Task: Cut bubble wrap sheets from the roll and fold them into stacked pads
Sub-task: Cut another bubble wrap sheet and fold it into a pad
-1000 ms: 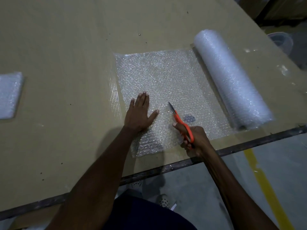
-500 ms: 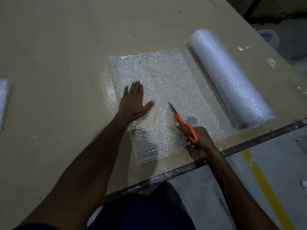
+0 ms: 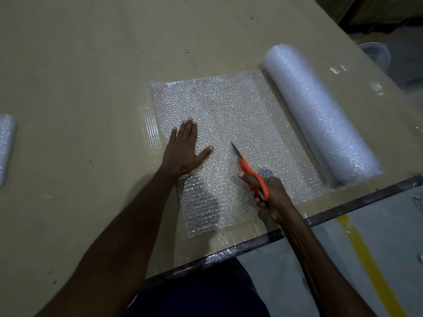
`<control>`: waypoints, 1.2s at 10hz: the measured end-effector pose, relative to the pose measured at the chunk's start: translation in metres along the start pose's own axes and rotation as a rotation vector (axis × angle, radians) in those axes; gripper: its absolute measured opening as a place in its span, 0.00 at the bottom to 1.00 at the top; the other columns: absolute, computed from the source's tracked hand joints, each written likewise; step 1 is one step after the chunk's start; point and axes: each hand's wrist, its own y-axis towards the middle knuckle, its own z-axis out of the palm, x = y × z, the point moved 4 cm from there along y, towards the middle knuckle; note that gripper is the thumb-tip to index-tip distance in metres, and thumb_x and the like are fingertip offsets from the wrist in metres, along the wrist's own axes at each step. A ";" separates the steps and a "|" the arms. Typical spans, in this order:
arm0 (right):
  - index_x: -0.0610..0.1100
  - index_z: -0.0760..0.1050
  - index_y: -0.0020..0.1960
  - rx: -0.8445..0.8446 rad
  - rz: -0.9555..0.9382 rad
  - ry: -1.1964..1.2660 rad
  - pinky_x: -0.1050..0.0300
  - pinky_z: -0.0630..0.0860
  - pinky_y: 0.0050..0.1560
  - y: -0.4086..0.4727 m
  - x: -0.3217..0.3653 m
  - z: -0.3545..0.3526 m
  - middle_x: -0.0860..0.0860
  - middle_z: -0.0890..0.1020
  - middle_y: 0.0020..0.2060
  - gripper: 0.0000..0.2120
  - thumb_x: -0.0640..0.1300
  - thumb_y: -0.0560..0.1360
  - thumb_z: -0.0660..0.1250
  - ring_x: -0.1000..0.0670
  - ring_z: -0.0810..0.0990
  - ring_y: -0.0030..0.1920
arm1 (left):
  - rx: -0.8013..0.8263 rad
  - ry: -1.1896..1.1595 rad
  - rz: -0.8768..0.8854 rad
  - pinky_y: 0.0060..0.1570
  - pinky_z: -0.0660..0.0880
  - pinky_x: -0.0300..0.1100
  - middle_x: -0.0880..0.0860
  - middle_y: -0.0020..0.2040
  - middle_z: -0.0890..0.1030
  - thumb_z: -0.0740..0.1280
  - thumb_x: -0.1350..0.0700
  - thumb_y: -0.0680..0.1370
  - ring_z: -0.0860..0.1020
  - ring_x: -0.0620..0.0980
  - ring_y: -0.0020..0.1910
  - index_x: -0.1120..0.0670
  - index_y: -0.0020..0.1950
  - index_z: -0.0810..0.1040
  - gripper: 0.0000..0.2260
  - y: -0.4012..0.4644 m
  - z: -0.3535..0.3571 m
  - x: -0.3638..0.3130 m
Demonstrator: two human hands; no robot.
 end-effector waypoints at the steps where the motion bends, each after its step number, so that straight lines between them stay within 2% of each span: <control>1: 0.26 0.80 0.52 0.009 -0.003 -0.002 0.64 0.61 0.19 0.003 -0.004 -0.002 0.47 0.73 0.23 0.28 0.49 0.69 0.81 0.53 0.66 0.20 | -0.001 -0.001 0.005 0.78 0.42 0.55 0.57 0.82 0.44 0.45 0.28 0.79 0.43 0.53 0.81 0.59 0.82 0.44 0.43 -0.001 0.000 0.000; 2: 0.31 0.82 0.48 0.020 0.007 0.013 0.65 0.60 0.20 0.005 0.001 0.001 0.47 0.73 0.24 0.22 0.49 0.70 0.80 0.53 0.66 0.20 | -0.002 -0.001 0.005 0.79 0.43 0.56 0.57 0.82 0.44 0.45 0.28 0.79 0.43 0.53 0.81 0.59 0.82 0.44 0.43 -0.002 0.001 0.000; 3: 0.39 0.78 0.37 0.033 0.002 0.005 0.65 0.60 0.20 0.009 0.009 0.005 0.47 0.73 0.24 0.17 0.50 0.69 0.81 0.52 0.66 0.21 | -0.010 0.002 0.008 0.79 0.43 0.56 0.57 0.82 0.45 0.45 0.28 0.79 0.44 0.54 0.81 0.60 0.82 0.45 0.43 -0.001 0.000 0.000; 6: 0.40 0.77 0.35 0.036 -0.020 -0.052 0.64 0.61 0.21 0.015 0.014 0.005 0.46 0.73 0.24 0.20 0.53 0.68 0.81 0.51 0.67 0.21 | -0.011 0.005 0.007 0.78 0.41 0.54 0.57 0.82 0.44 0.46 0.28 0.79 0.43 0.53 0.81 0.59 0.82 0.44 0.43 -0.001 0.001 0.001; 8: 0.44 0.75 0.25 0.035 -0.032 -0.070 0.64 0.60 0.21 0.022 0.016 0.008 0.47 0.72 0.21 0.21 0.51 0.69 0.81 0.51 0.66 0.20 | -0.005 -0.001 0.003 0.78 0.40 0.53 0.56 0.82 0.43 0.45 0.28 0.78 0.42 0.52 0.81 0.58 0.82 0.43 0.44 0.000 0.002 0.002; 10: 0.40 0.74 0.30 0.040 -0.049 -0.081 0.63 0.60 0.22 0.030 0.028 0.018 0.44 0.72 0.24 0.22 0.53 0.68 0.81 0.50 0.66 0.21 | 0.003 -0.007 -0.001 0.78 0.40 0.53 0.56 0.82 0.43 0.46 0.28 0.78 0.42 0.52 0.81 0.58 0.82 0.43 0.44 0.001 0.002 0.002; 11: 0.41 0.73 0.27 0.054 -0.050 -0.095 0.63 0.60 0.22 0.033 0.029 0.019 0.46 0.71 0.21 0.22 0.51 0.68 0.81 0.50 0.65 0.20 | 0.015 -0.003 -0.003 0.78 0.40 0.53 0.56 0.82 0.42 0.44 0.27 0.77 0.41 0.52 0.81 0.59 0.82 0.43 0.45 0.001 0.002 0.002; 12: 0.41 0.76 0.29 0.044 -0.046 -0.100 0.63 0.61 0.21 0.032 0.027 0.016 0.46 0.72 0.22 0.20 0.51 0.68 0.81 0.50 0.65 0.20 | 0.022 0.002 -0.006 0.78 0.40 0.54 0.56 0.82 0.42 0.44 0.27 0.77 0.41 0.53 0.81 0.59 0.82 0.42 0.45 0.001 0.002 0.002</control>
